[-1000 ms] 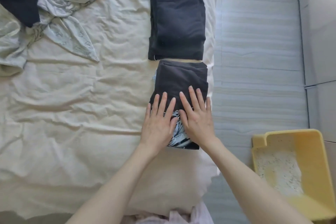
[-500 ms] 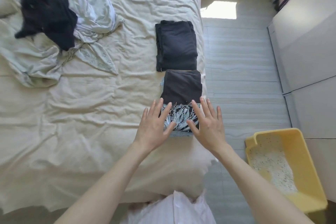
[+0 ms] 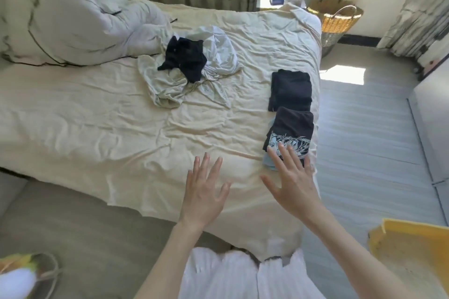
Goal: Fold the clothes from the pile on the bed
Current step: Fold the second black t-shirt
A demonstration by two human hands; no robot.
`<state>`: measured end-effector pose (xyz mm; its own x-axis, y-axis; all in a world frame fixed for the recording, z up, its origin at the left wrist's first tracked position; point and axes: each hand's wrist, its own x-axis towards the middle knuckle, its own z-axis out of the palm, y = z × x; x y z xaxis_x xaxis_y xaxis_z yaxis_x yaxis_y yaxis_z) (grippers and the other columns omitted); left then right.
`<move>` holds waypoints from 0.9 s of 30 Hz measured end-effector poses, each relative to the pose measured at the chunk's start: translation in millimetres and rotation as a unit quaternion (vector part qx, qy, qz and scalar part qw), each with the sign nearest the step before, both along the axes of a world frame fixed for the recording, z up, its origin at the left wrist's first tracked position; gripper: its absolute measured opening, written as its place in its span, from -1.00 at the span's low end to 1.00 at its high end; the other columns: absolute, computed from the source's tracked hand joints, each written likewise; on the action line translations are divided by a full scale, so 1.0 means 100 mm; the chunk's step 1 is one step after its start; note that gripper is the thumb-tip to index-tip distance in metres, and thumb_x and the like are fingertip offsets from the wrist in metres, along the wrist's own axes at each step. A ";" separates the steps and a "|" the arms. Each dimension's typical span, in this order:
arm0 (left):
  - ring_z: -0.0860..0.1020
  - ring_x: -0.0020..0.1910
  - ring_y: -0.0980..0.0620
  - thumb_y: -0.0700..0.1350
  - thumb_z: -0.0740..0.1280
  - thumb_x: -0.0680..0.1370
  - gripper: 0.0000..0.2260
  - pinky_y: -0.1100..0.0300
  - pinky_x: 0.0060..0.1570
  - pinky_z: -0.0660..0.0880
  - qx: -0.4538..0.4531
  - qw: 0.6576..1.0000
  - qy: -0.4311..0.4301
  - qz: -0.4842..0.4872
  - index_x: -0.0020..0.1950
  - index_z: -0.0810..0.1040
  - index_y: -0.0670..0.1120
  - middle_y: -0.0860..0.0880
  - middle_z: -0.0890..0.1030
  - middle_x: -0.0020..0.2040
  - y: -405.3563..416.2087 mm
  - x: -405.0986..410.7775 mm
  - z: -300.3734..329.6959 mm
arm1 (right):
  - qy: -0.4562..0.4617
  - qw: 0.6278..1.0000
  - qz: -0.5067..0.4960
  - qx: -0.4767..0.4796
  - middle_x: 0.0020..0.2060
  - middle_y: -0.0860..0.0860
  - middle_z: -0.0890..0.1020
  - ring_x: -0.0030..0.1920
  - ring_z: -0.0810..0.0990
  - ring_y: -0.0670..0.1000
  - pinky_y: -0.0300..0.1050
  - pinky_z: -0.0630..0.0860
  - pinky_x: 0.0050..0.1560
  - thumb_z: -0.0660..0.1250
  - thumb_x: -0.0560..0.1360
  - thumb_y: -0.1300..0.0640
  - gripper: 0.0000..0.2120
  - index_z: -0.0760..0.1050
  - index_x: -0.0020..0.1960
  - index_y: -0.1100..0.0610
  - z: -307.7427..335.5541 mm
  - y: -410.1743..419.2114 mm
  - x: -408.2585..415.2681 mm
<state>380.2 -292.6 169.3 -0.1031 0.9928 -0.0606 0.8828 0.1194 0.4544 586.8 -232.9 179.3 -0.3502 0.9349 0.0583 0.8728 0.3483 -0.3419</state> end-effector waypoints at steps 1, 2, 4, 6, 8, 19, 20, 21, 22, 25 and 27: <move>-0.28 0.50 0.06 0.12 0.12 0.60 -0.45 0.12 0.45 -0.24 -0.002 1.000 0.007 0.009 0.54 0.00 0.08 -0.02 -0.12 0.56 -0.12 -0.09 0.06 | -0.003 1.000 0.013 0.001 0.53 0.04 0.12 0.54 0.00 0.08 0.13 -0.20 0.47 0.18 0.54 -0.19 -0.38 0.11 0.53 -0.03 0.05 -0.07 -0.09; -0.31 0.49 0.08 0.12 0.11 0.60 -0.44 0.12 0.45 -0.25 -0.005 1.000 0.011 0.019 0.55 -0.02 0.08 -0.02 -0.14 0.56 -0.23 -0.18 0.12 | -0.005 1.000 0.026 0.003 0.53 0.03 0.10 0.54 -0.02 0.07 0.12 -0.23 0.46 0.15 0.54 -0.20 -0.37 0.09 0.53 -0.04 0.11 -0.12 -0.19; -0.34 0.47 0.10 0.13 0.11 0.60 -0.43 0.14 0.42 -0.29 0.000 0.999 0.021 0.042 0.55 -0.04 0.08 -0.02 -0.17 0.56 -0.42 -0.41 0.27 | -0.004 0.998 0.057 0.010 0.54 0.02 0.07 0.54 -0.06 0.06 0.11 -0.27 0.45 0.12 0.55 -0.22 -0.37 0.06 0.54 -0.05 0.23 -0.20 -0.40; -0.32 0.49 0.06 0.12 0.11 0.60 -0.43 0.13 0.43 -0.29 0.016 0.997 0.039 0.065 0.55 -0.06 0.08 -0.01 -0.18 0.56 -0.57 -0.67 0.42 | -0.005 0.996 0.086 0.021 0.54 0.01 0.04 0.54 -0.09 0.05 0.14 -0.26 0.47 0.10 0.55 -0.23 -0.37 0.04 0.54 -0.05 0.37 -0.23 -0.64; -0.29 0.50 0.03 0.10 0.12 0.60 -0.43 0.08 0.45 -0.24 0.031 0.994 0.049 0.088 0.55 -0.04 0.06 -0.01 -0.17 0.56 -0.69 -0.92 0.56 | -0.004 0.993 0.110 0.036 0.54 0.00 0.02 0.54 -0.11 0.04 0.15 -0.24 0.47 0.10 0.56 -0.22 -0.38 0.03 0.54 -0.06 0.50 -0.24 -0.89; -0.36 0.45 0.13 0.11 0.12 0.60 -0.44 0.13 0.45 -0.22 0.055 0.987 0.051 0.143 0.55 -0.03 0.08 0.02 -0.15 0.56 -0.86 -2.37 0.63 | -0.007 0.984 0.170 0.054 0.55 -0.01 0.00 0.54 -0.13 0.04 0.10 -0.28 0.46 0.05 0.57 -0.22 -0.39 0.01 0.54 -0.07 0.75 0.08 -2.53; -0.38 0.43 0.14 0.11 0.12 0.60 -0.44 0.13 0.44 -0.24 0.050 0.988 0.050 0.140 0.55 -0.04 0.08 0.02 -0.16 0.56 -0.83 -2.54 0.61 | -0.009 0.985 0.167 0.051 0.55 0.00 0.00 0.54 -0.13 0.03 0.10 -0.29 0.46 0.06 0.57 -0.21 -0.40 0.01 0.54 -0.07 0.73 0.13 -2.71; -0.39 0.42 0.14 0.12 0.11 0.60 -0.44 0.12 0.45 -0.24 0.041 0.989 0.050 0.134 0.55 -0.05 0.09 0.03 -0.17 0.56 -0.78 -2.73 0.59 | -0.009 0.986 0.162 0.045 0.55 -0.01 0.00 0.54 -0.13 0.03 0.10 -0.29 0.46 0.06 0.57 -0.21 -0.40 0.01 0.54 -0.07 0.69 0.19 -2.89; -0.40 0.41 0.15 0.12 0.10 0.61 -0.44 0.12 0.45 -0.24 0.029 0.990 0.054 0.127 0.55 -0.06 0.10 0.03 -0.19 0.55 -0.73 -2.91 0.56 | -0.009 0.987 0.157 0.037 0.55 -0.01 -0.01 0.54 -0.14 0.02 0.10 -0.28 0.46 0.06 0.58 -0.21 -0.40 0.00 0.54 -0.07 0.65 0.23 -3.05; -0.41 0.43 0.11 0.12 0.05 0.62 -0.45 0.09 0.45 -0.25 -0.012 0.991 0.071 0.109 0.55 -0.10 0.11 0.03 -0.24 0.55 -0.50 -3.39 0.43 | -0.010 0.990 0.142 0.015 0.55 -0.04 -0.01 0.54 -0.13 0.00 0.10 -0.25 0.47 0.07 0.58 -0.20 -0.40 0.00 0.54 -0.08 0.47 0.36 -3.41; -0.41 0.43 0.11 0.11 0.05 0.62 -0.45 0.10 0.44 -0.27 -0.037 0.994 0.064 0.085 0.55 -0.11 0.11 0.04 -0.24 0.55 -0.30 -3.61 0.33 | -0.009 0.991 0.134 0.006 0.54 -0.05 0.02 0.54 -0.11 -0.01 0.10 -0.24 0.48 0.10 0.58 -0.18 -0.42 0.04 0.54 -0.08 0.35 0.48 -3.54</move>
